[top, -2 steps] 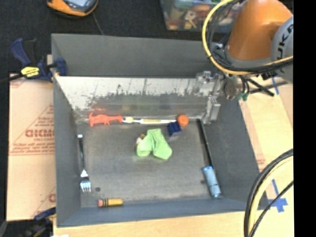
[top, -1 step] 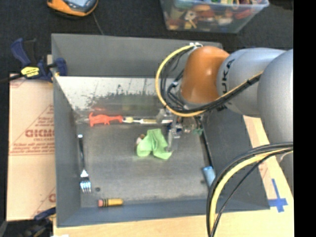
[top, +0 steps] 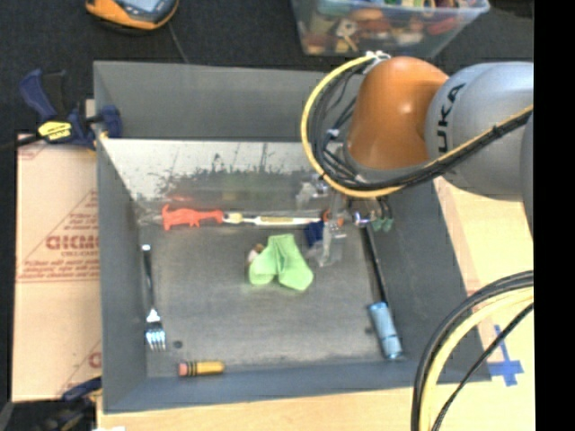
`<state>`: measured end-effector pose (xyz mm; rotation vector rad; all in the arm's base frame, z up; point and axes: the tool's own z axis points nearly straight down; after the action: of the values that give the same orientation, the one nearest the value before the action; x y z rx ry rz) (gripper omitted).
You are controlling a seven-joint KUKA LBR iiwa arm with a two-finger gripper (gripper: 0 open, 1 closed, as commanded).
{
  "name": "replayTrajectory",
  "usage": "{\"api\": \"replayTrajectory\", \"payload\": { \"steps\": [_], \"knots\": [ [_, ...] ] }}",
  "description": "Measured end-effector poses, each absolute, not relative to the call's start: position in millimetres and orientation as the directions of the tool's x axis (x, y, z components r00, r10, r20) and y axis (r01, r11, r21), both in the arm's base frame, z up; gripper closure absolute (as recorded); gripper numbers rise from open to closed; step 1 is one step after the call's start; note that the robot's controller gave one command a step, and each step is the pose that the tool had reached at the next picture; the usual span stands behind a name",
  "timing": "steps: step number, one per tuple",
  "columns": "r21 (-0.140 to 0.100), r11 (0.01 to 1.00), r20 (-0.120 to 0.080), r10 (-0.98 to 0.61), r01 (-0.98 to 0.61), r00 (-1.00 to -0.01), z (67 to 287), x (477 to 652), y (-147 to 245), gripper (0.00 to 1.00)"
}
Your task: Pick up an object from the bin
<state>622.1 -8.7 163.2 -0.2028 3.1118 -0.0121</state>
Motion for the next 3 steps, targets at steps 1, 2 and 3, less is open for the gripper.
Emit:
{"api": "replayTrajectory", "payload": {
  "steps": [1,2,3],
  "knots": [
    [0.0,0.996,-0.003,-0.084,-0.084,-0.996,99.2,598.1,15.4,0.0],
    [-0.007,0.998,-0.037,-0.07,-0.07,-0.997,71.3,586.4,34.3,0.0],
    [-0.002,1.0,-0.028,-0.021,-0.021,-0.999,72.5,588.1,21.0,1.0]
  ]
}}
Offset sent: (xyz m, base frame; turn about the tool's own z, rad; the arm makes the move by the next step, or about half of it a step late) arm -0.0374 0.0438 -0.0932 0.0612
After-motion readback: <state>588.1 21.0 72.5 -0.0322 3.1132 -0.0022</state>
